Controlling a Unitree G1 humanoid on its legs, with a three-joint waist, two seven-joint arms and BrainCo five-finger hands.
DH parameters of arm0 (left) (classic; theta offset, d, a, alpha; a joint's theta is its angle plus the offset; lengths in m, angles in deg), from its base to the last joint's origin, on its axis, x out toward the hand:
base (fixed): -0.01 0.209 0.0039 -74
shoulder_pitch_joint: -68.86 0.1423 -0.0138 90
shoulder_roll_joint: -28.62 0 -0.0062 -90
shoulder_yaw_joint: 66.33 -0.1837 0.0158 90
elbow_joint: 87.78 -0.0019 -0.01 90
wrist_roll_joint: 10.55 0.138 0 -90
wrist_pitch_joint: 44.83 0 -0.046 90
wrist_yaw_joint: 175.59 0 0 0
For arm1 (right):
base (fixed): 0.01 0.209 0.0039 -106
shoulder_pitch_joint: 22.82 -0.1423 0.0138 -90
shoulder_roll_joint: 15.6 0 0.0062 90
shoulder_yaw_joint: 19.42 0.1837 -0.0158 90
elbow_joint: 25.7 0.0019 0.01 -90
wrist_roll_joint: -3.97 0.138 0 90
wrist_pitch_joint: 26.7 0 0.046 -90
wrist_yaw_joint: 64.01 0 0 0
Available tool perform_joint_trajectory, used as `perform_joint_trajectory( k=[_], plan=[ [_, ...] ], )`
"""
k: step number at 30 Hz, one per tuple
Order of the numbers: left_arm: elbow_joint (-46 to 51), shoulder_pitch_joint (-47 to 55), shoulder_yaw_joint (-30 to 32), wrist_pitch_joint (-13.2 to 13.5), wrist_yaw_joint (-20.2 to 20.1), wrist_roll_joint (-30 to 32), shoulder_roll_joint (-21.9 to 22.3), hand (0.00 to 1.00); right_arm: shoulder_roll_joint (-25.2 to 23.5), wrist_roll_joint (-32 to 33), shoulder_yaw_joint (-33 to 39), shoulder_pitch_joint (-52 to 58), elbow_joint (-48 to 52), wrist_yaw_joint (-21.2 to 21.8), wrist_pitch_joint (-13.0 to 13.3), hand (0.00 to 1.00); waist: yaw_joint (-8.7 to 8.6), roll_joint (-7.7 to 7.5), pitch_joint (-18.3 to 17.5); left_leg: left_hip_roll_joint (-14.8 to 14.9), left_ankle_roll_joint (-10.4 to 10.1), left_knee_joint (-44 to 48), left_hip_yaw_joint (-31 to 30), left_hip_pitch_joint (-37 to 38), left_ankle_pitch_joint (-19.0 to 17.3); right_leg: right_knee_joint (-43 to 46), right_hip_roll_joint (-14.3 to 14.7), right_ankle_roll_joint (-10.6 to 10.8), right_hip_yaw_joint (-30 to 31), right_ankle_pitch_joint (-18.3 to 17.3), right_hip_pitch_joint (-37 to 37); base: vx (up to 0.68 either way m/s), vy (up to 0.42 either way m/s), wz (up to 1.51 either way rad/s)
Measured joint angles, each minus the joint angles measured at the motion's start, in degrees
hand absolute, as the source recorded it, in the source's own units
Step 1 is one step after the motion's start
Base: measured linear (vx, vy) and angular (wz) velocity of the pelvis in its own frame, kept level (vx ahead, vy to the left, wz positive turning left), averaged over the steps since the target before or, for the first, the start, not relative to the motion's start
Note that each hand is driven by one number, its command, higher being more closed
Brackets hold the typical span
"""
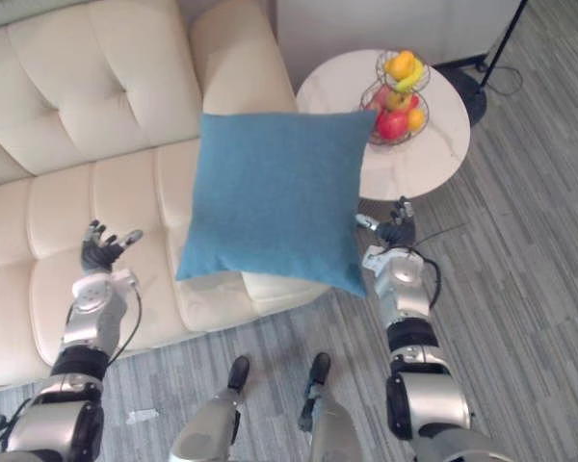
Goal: Pick up cushions and gather them together orderly.
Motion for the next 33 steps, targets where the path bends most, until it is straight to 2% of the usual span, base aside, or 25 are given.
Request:
perform_joint_trajectory(
  k=[6,15,16,23,33],
  plan=[
    [-1.19,-2.86,-5.32,-0.1,0.49,-0.01,6.07,0.0,-3.16,0.0,-2.14,-3.12,2.36,-1.5,-0.07,0.0,-0.18,-0.31,2.31,0.44,-0.92,1.32,0.35,-4.23,0.65,4.08,-0.27,-0.4,0.63,-0.64,-5.52,-0.11,-0.043,-0.01],
    [-6.35,-12.6,-8.04,-0.23,1.6,-0.01,6.2,0.0,-5.29,0.01,-6.29,-11.48,2.54,-3.33,-0.05,0.0,-0.49,-0.48,4.12,1.36,-2.05,0.43,1.69,-9.6,2.29,4.57,0.23,-1.6,0.92,0.88,-11.93,-0.06,-0.033,-0.05],
    [-6.98,-13.74,-8.78,-0.44,1.98,-0.02,5.66,1.0,-5.34,0.0,-6.73,-12.25,2.51,-3.46,-0.07,1.0,-0.49,-0.47,4.14,1.59,-2.16,0.34,1.66,-10.27,2.53,4.1,0.45,-1.78,0.79,1.25,-12.33,-0.01,-0.025,0.04],
    [-6.78,-16.75,-9.07,-1.26,2.75,-0.33,3.53,1.0,-5.06,-0.17,-8.22,-15.79,2.53,-4.08,-0.08,1.0,-0.71,-0.45,4.15,2.22,-2.65,-0.62,1.6,-11.19,3.53,2.6,0.89,-1.93,-0.24,2.01,-12.6,0.03,-0.024,0.04],
    [2.27,-17.26,-9.23,-0.6,5.07,-4.65,2.97,1.0,-4.99,0.1,-8.79,-15.84,4.19,-4.14,-0.02,1.0,-0.98,-0.4,4.16,2.38,-3.43,-1.39,1.64,-9.85,4.92,2.64,0.78,-2.03,-1.43,1.93,-10.79,0.02,-0.015,0.07]
  ],
)
